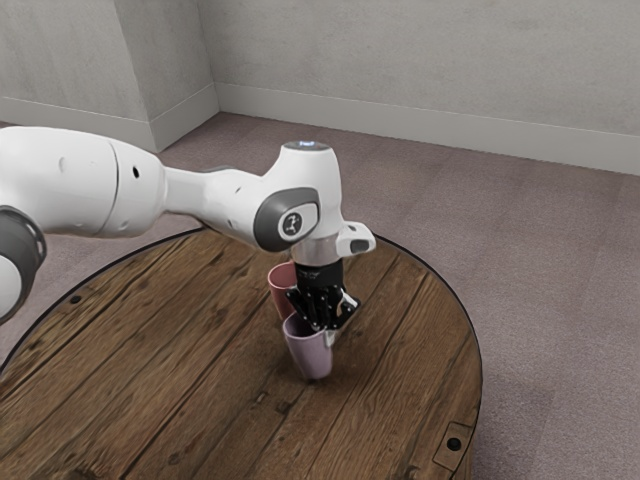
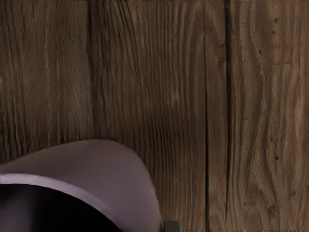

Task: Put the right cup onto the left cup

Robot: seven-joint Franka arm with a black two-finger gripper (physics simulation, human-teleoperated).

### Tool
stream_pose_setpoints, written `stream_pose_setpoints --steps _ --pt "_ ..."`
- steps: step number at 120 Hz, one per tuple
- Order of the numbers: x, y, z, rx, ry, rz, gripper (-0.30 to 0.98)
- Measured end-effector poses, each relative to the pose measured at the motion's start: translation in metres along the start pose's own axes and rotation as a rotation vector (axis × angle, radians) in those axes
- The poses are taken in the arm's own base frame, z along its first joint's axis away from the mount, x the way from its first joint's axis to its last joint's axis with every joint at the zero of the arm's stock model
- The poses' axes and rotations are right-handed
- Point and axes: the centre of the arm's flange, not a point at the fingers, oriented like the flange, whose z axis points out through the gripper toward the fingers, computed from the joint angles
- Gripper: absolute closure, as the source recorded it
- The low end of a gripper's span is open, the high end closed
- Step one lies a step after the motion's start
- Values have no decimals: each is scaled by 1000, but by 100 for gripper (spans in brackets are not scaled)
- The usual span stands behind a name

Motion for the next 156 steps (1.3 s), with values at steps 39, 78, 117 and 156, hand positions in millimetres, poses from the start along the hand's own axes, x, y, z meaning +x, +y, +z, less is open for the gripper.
stream_pose_setpoints --steps 39,78,117,156 --pt "11 0 -99 81 109 21 78" --pt "46 -42 -132 165 99 -12 78" --pt "69 -76 -118 175 61 -18 78" --pt "77 -74 -102 171 41 18 79"
